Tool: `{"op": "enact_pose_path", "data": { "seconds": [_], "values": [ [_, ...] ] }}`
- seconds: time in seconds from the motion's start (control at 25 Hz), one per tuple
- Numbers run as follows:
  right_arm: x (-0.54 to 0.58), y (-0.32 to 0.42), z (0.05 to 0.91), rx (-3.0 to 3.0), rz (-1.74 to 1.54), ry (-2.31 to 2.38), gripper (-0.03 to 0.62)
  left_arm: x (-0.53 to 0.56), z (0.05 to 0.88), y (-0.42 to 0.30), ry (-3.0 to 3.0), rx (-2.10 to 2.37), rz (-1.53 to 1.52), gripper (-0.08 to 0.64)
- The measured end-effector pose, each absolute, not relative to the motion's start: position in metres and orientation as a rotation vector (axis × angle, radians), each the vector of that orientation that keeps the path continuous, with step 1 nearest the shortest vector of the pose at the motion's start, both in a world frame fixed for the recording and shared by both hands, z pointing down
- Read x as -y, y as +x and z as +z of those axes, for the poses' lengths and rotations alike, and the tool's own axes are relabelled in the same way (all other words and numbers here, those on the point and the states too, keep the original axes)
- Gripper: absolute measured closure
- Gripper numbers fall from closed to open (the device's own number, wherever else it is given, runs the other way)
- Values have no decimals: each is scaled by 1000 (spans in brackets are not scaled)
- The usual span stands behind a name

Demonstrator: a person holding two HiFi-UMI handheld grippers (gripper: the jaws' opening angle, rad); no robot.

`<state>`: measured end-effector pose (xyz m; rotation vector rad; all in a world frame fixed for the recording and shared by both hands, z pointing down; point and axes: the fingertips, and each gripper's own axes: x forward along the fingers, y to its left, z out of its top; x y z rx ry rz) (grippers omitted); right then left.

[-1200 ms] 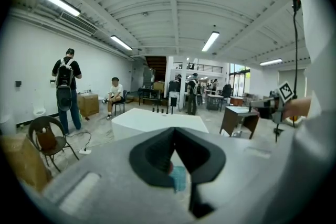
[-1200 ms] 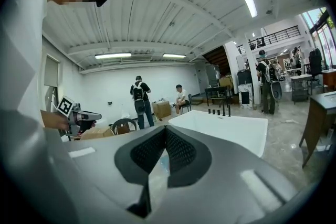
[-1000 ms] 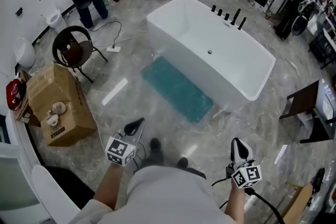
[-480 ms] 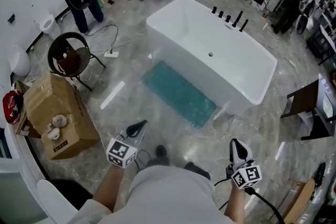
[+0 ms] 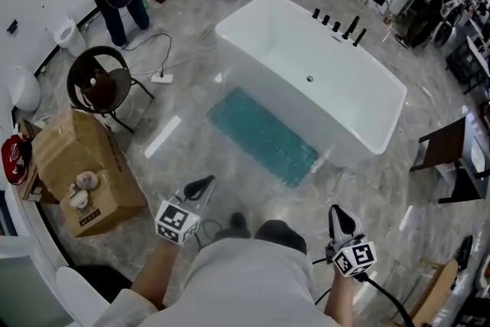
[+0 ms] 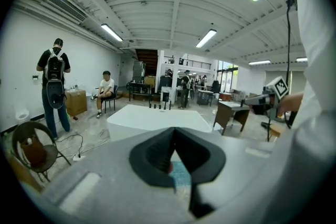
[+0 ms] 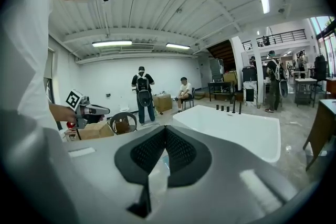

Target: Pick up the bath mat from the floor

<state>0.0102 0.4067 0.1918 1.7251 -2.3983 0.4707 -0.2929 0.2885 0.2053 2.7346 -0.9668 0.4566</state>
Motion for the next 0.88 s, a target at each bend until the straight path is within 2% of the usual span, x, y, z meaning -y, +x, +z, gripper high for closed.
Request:
{"op": "enact_pose_path", "data": {
  "seconds": [0.36, 0.56, 0.88],
  "values": [
    [-357, 14, 189, 2421, 470, 1686, 588, -254, 204, -294, 2697, 1001, 454, 558],
    [-306, 22, 198, 2443, 490, 1667, 588, -215, 192, -290, 2697, 1069, 354, 558],
    [-226, 63, 206, 2471, 508, 1658, 588, -150, 194, -248, 2684, 1083, 360, 558]
  ]
}}
